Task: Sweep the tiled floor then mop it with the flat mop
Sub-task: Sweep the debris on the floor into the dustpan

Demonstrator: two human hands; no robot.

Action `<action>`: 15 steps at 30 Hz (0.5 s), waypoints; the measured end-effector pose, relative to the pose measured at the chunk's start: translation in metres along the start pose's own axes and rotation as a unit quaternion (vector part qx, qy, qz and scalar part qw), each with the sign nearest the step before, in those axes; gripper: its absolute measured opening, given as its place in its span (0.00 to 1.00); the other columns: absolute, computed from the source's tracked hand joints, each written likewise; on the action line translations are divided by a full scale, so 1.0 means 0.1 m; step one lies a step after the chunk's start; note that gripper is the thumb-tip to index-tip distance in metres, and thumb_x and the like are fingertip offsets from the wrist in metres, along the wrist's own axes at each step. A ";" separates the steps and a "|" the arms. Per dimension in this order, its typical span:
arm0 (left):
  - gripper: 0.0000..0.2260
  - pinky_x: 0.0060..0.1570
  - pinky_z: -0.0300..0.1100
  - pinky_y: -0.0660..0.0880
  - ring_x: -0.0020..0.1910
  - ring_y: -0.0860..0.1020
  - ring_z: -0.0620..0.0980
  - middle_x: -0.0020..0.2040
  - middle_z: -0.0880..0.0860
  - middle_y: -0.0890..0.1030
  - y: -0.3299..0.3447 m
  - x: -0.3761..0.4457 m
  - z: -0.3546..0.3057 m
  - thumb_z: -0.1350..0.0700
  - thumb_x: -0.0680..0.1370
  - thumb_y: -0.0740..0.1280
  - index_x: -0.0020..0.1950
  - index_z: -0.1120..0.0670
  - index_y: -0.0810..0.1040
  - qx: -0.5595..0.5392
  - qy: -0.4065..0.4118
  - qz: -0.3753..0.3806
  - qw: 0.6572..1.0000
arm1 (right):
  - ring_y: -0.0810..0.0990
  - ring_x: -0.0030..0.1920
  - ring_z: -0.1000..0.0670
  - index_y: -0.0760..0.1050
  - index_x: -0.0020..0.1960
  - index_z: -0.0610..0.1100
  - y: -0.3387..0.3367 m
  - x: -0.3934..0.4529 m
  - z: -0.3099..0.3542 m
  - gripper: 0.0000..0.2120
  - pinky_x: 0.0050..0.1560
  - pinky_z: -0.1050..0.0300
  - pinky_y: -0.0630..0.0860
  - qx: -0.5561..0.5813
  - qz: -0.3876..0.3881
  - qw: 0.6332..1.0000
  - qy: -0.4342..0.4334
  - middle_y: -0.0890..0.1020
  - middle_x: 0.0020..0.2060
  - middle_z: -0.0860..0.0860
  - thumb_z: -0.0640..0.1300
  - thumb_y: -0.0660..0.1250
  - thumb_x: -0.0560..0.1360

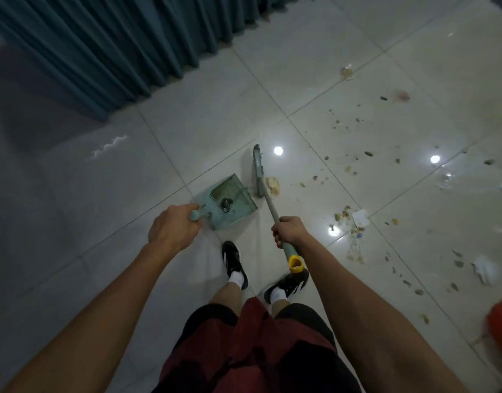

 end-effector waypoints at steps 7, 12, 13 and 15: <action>0.09 0.38 0.45 0.79 0.40 0.81 0.59 0.43 0.54 0.83 -0.16 0.16 0.91 0.45 0.78 0.64 0.53 0.44 0.81 -0.003 -0.050 0.002 0.999 | 0.70 0.25 0.50 0.72 0.57 0.30 0.90 0.19 0.39 0.11 0.24 0.60 0.69 -0.034 0.027 0.999 0.015 0.74 0.33 0.41 0.28 0.61 0.75; 0.07 0.39 0.45 0.78 0.41 0.80 0.58 0.44 0.53 0.82 -0.30 0.41 1.36 0.47 0.76 0.65 0.50 0.46 0.81 -0.010 -0.074 0.019 0.997 | 0.71 0.23 0.51 0.72 0.49 0.32 1.49 0.31 0.70 0.04 0.23 0.62 0.70 -0.029 0.045 0.998 0.034 0.74 0.33 0.40 0.28 0.61 0.75; 0.07 0.39 0.45 0.78 0.40 0.80 0.58 0.43 0.53 0.82 -0.33 0.46 1.43 0.48 0.76 0.65 0.49 0.46 0.81 -0.012 -0.078 0.020 0.997 | 0.71 0.23 0.51 0.72 0.48 0.32 1.59 0.34 0.77 0.04 0.23 0.62 0.70 -0.024 0.049 0.998 0.038 0.75 0.33 0.40 0.28 0.61 0.75; 0.07 0.38 0.44 0.76 0.40 0.80 0.58 0.43 0.52 0.82 -0.39 0.56 1.55 0.47 0.75 0.66 0.48 0.45 0.81 -0.022 -0.087 0.022 0.996 | 0.70 0.23 0.52 0.72 0.47 0.32 1.73 0.41 0.87 0.02 0.22 0.62 0.70 -0.005 0.057 0.997 0.054 0.75 0.35 0.38 0.29 0.61 0.77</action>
Point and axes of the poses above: each hand's wrist, its own x-axis towards the middle knuckle, its own y-axis out of the palm, z = x × y, the point moved 2 cm from there along x, towards the middle knuckle
